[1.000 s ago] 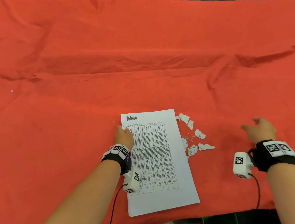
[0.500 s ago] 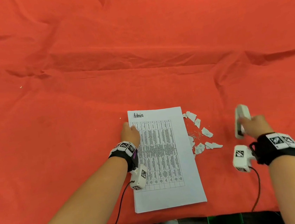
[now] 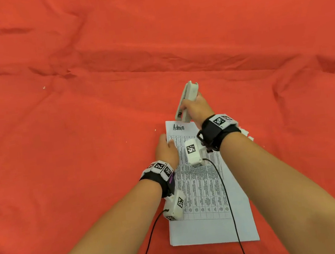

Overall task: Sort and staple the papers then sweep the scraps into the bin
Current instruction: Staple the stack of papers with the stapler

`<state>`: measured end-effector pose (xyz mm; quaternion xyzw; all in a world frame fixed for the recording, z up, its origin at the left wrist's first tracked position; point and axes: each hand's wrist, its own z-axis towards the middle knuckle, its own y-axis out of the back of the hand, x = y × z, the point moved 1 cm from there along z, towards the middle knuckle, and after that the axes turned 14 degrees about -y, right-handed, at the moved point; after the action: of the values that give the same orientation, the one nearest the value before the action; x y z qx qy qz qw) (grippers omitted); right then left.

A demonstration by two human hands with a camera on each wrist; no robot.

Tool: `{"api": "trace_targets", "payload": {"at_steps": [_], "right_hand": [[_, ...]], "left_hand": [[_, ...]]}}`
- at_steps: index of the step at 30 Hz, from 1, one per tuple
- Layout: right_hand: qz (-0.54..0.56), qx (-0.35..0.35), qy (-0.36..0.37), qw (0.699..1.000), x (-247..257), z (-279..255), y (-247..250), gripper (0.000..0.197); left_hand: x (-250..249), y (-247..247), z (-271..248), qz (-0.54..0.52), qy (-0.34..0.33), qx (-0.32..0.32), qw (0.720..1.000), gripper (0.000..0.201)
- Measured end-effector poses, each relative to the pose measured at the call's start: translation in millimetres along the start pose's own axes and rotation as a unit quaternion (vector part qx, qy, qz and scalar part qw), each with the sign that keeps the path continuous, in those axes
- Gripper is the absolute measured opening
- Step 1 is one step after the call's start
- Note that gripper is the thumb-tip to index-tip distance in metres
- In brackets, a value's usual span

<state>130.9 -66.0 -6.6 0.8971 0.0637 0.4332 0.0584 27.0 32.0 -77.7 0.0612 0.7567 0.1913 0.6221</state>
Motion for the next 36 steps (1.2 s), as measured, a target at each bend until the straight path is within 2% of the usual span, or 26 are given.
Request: {"api": "trace_targets", "payload": {"at_steps": [3, 7, 11, 16, 28, 36], "right_hand": [[-0.013, -0.012, 0.018, 1.000, -7.9, 5.1, -12.3, 0.044], [-0.018, -0.022, 0.037, 0.999, -15.8, 8.6, -17.9, 0.039], [-0.036, -0.019, 0.068, 0.997, -22.0, 10.6, -20.0, 0.038], [-0.037, -0.014, 0.080, 0.996, -17.2, 16.1, -25.3, 0.023], [-0.076, -0.016, 0.100, 0.992, -3.7, 17.7, -38.0, 0.030], [-0.035, -0.060, 0.078, 0.994, -3.0, 23.6, -37.2, 0.038]], "left_hand": [[-1.2, -0.8, -1.1, -0.008, -0.022, -0.005, 1.000, 0.018], [-1.3, -0.2, -3.6, -0.018, -0.033, -0.001, 0.999, 0.021], [-2.3, 1.1, -5.6, -0.030, -0.047, 0.007, 0.998, 0.032], [-1.7, 1.5, -8.8, -0.046, -0.047, 0.007, 0.998, 0.039], [1.2, 3.6, -8.1, -0.013, -0.047, 0.025, 0.998, 0.030], [-2.9, 14.3, -14.0, -0.065, -0.049, 0.077, 0.994, 0.027]]}}
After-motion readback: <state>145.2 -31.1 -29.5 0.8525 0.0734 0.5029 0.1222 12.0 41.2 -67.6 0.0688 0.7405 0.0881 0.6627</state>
